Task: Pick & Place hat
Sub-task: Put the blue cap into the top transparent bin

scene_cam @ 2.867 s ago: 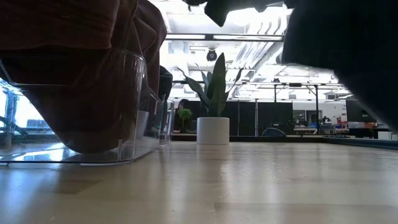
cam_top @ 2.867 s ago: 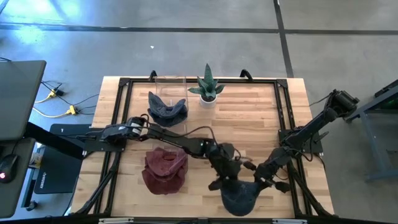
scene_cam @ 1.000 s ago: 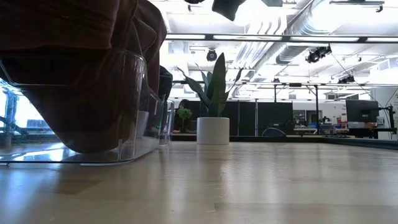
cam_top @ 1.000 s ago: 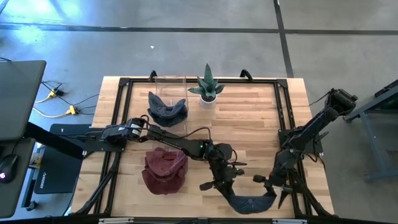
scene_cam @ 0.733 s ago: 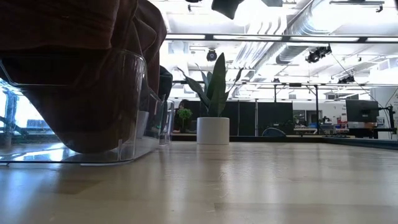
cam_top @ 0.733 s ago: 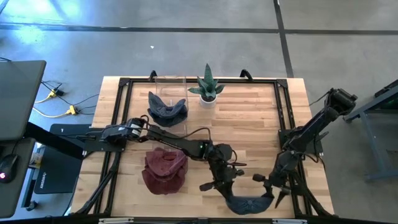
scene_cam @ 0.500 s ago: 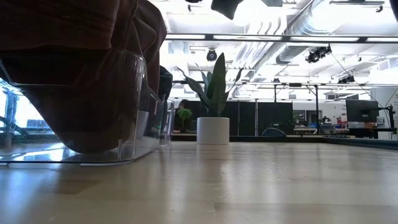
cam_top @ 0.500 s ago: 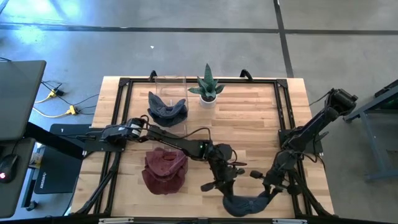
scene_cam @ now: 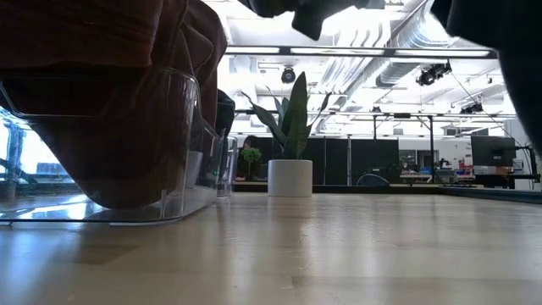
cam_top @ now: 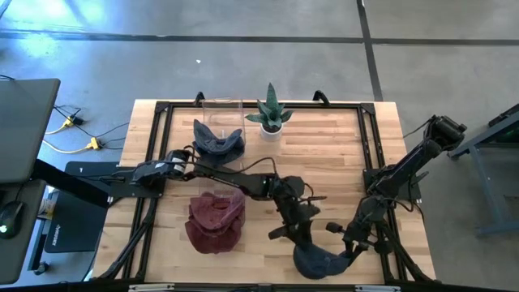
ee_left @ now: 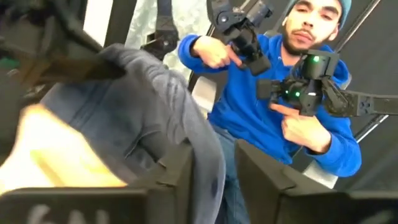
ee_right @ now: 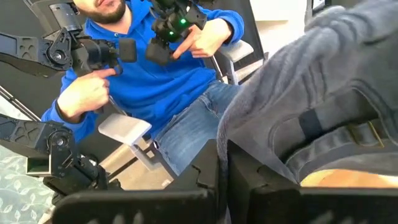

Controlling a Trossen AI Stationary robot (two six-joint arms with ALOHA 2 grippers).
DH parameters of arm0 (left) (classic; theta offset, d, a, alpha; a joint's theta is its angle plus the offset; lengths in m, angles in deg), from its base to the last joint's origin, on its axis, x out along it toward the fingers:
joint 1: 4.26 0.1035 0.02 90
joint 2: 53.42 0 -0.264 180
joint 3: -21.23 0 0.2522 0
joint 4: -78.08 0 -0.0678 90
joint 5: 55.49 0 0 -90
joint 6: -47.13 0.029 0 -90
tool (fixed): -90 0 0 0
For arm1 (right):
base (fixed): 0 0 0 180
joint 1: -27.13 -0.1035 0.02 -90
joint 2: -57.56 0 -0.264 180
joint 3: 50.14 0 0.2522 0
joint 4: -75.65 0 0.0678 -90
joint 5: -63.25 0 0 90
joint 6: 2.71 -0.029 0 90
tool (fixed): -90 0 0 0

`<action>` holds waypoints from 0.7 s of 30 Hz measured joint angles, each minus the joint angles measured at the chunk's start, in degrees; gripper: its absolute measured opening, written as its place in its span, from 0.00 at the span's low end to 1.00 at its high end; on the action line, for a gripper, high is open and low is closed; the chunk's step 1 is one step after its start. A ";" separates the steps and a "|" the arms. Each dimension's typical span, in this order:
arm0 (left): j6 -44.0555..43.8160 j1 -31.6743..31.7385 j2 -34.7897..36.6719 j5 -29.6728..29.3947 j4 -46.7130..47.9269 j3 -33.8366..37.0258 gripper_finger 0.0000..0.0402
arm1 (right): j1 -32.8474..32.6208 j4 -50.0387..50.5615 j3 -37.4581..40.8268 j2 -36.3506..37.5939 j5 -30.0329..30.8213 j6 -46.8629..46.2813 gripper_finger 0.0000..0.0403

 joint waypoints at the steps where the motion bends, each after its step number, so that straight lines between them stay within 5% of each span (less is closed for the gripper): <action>1: 0.10 -0.19 0.00 -0.56 -0.68 0.00 0.30 | 0.00 0.07 0.00 0.00 -0.02 -0.04 0.02; 10: 7.42 -0.59 0.09 -4.56 -3.34 0.00 0.50 | 0.00 0.97 0.00 0.00 -0.28 0.02 0.02; 21: 19.99 -0.85 0.22 -13.38 5.10 -5.99 0.52 | 0.00 0.97 0.00 0.00 -0.44 -0.04 0.01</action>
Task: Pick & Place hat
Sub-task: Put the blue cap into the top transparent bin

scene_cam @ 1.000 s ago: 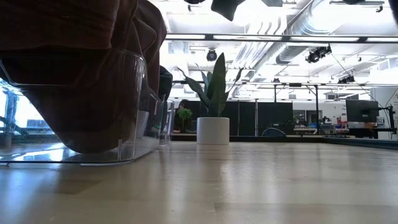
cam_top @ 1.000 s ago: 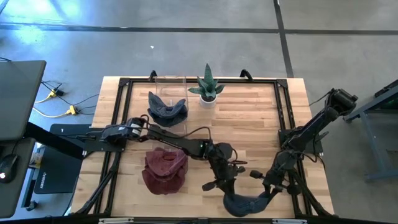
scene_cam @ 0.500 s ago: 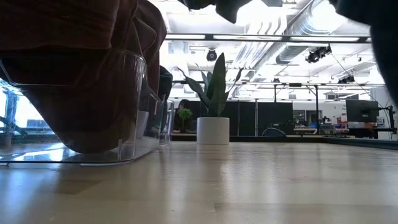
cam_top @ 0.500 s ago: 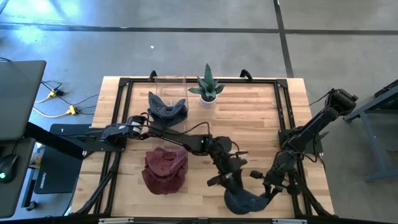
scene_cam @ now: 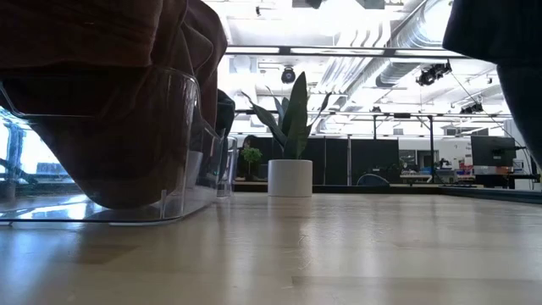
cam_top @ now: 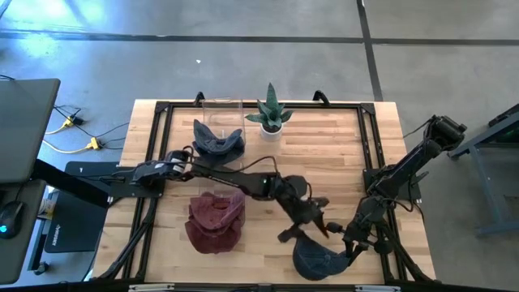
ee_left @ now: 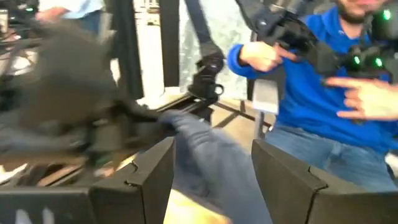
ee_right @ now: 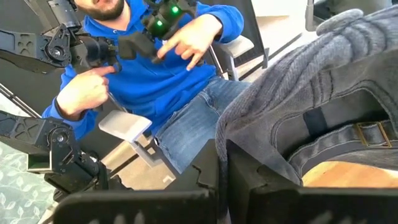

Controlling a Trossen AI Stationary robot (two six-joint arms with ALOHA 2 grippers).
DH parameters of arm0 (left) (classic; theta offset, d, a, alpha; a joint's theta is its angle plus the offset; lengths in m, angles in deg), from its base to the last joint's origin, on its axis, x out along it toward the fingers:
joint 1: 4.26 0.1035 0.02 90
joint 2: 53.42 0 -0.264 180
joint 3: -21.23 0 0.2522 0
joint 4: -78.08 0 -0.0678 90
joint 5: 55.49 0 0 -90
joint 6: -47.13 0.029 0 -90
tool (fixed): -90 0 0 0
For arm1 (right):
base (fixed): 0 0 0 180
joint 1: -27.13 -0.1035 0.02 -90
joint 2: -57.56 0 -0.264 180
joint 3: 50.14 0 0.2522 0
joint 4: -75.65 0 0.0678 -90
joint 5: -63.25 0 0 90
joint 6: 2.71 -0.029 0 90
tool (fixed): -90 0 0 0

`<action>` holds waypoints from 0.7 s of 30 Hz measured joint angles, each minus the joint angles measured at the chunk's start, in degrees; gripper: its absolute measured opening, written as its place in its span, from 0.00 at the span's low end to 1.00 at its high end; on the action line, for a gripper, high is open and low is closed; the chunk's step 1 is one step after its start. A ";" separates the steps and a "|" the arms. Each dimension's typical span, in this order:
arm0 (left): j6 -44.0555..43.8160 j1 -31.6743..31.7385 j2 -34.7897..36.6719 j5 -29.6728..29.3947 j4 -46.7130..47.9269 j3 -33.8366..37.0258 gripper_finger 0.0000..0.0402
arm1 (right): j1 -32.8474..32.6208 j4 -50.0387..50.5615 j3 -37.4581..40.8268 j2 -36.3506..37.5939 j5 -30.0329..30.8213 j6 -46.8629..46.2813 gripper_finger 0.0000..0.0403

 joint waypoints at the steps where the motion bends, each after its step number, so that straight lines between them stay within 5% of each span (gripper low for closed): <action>1: 0.84 -0.52 0.00 -0.35 0.89 -0.63 0.52 | 0.00 0.00 0.00 0.00 0.00 0.00 0.01; 6: 1.73 -2.68 -0.02 -4.35 2.60 -3.27 0.55 | 0.00 0.15 0.00 0.00 -0.12 0.00 0.02; 13: 7.37 -6.45 -0.04 -21.66 6.28 -3.89 0.64 | -1.65 1.00 0.00 0.00 0.98 -1.05 0.01; 21: 0.34 -7.75 -0.07 -30.57 8.73 -3.89 0.70 | -2.48 0.26 0.00 0.00 1.27 -1.10 0.01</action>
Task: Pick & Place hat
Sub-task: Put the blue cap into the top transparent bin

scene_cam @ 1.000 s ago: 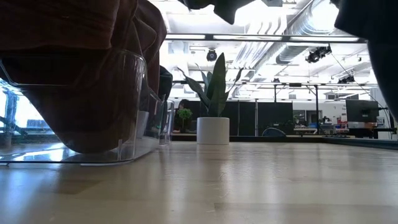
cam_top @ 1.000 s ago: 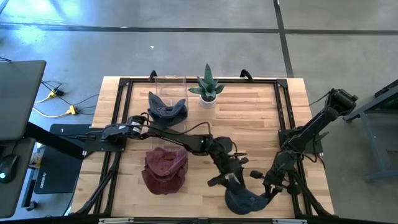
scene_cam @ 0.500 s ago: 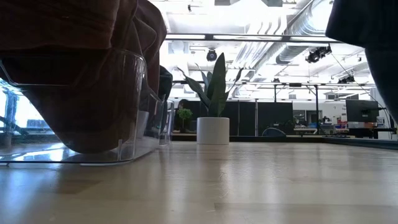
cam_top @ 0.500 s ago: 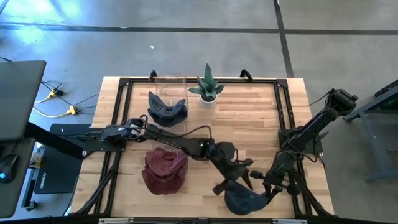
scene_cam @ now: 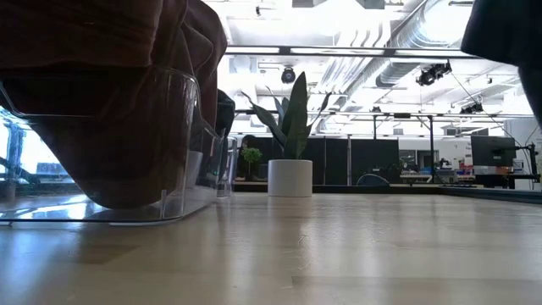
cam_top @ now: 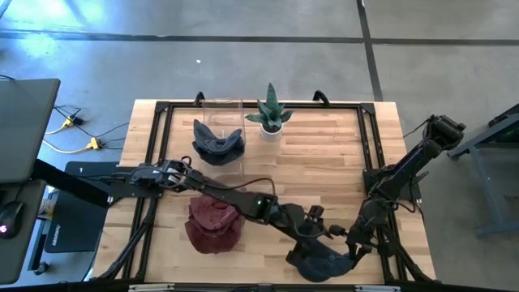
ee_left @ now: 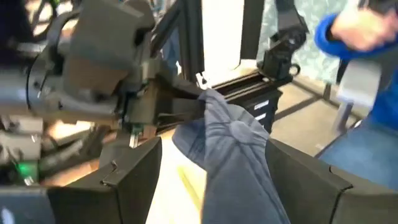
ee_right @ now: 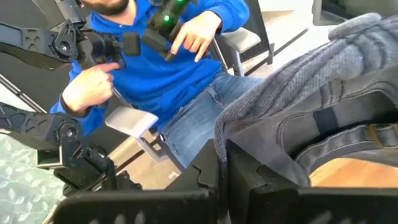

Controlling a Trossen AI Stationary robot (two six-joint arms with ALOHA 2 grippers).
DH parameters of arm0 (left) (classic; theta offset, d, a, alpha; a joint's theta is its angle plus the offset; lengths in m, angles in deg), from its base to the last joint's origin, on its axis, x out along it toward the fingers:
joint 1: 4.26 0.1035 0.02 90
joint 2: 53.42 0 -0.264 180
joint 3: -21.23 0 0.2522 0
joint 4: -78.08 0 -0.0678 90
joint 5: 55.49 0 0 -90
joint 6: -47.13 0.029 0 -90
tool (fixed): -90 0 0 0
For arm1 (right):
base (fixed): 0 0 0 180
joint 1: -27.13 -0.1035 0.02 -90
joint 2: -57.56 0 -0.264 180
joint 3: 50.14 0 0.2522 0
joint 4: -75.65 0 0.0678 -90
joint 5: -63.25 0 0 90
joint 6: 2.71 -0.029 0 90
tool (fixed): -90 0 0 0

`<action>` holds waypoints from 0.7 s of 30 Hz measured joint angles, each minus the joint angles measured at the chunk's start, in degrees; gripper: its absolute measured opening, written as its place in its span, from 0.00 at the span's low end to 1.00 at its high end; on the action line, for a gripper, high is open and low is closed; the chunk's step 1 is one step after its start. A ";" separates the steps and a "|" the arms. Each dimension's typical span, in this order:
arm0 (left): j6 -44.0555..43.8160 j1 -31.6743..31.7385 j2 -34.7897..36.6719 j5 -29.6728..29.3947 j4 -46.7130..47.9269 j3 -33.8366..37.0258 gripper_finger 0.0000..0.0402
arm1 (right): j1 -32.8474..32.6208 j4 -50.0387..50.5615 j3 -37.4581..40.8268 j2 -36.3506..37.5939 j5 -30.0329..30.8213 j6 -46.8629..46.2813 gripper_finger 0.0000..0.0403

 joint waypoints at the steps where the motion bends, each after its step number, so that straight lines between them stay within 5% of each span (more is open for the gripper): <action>1: -2.14 0.09 0.00 0.01 0.03 0.00 0.70 | 0.18 -0.02 0.00 0.00 0.08 0.15 0.01; 9: -10.24 1.23 -0.06 7.80 0.41 0.00 0.70 | 1.97 -0.02 0.00 0.00 0.41 1.30 0.02; 21: -12.93 1.09 -4.14 9.03 0.47 -0.01 0.70 | 5.66 0.43 0.00 0.07 3.72 2.65 0.01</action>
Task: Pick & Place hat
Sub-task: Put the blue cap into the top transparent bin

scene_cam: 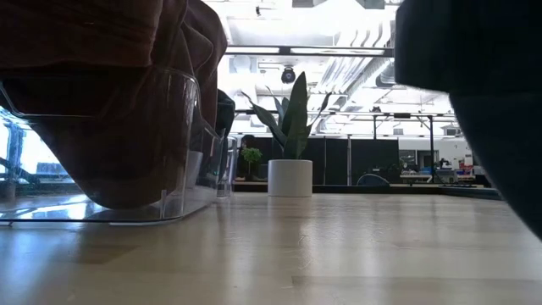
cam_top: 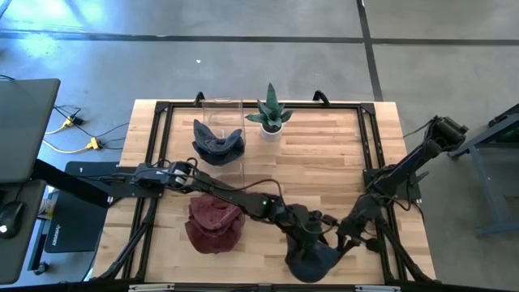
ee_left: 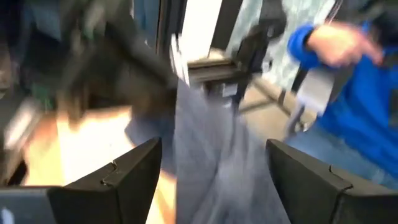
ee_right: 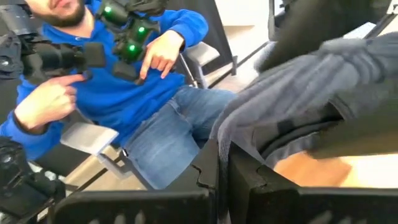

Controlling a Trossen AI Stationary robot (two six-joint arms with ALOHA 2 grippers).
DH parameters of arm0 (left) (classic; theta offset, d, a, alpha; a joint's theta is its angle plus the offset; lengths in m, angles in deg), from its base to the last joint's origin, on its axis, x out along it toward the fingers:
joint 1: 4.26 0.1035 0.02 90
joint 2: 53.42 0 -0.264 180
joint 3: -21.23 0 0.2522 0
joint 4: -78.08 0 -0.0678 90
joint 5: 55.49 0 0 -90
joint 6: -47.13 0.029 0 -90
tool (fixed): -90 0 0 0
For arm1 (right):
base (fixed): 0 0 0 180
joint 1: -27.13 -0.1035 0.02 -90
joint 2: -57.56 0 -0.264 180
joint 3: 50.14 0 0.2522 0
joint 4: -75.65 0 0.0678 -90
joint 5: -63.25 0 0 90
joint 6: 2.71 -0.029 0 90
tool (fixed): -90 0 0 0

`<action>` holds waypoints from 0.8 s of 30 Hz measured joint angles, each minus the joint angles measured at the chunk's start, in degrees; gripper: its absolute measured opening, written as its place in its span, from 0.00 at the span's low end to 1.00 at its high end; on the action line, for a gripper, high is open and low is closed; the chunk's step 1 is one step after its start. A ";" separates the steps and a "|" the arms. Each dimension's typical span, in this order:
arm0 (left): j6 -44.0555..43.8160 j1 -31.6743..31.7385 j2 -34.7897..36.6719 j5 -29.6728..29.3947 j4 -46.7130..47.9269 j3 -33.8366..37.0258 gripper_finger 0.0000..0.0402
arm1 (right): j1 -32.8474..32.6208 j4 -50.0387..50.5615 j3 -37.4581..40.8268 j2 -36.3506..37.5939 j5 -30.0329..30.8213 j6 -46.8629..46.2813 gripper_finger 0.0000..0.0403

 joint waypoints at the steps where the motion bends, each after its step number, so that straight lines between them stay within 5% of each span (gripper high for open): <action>1: -0.44 0.08 -0.32 -0.09 -0.96 -0.30 0.70 | 0.22 0.23 0.00 0.02 0.03 0.00 0.01; 14: -1.80 0.09 -0.74 7.34 -0.51 0.01 0.54 | 0.20 1.45 0.02 0.07 -0.27 -0.66 0.01; 24: -7.32 0.57 -0.75 18.87 -7.01 0.03 0.24 | 0.22 2.02 0.02 0.09 -1.04 -1.68 0.04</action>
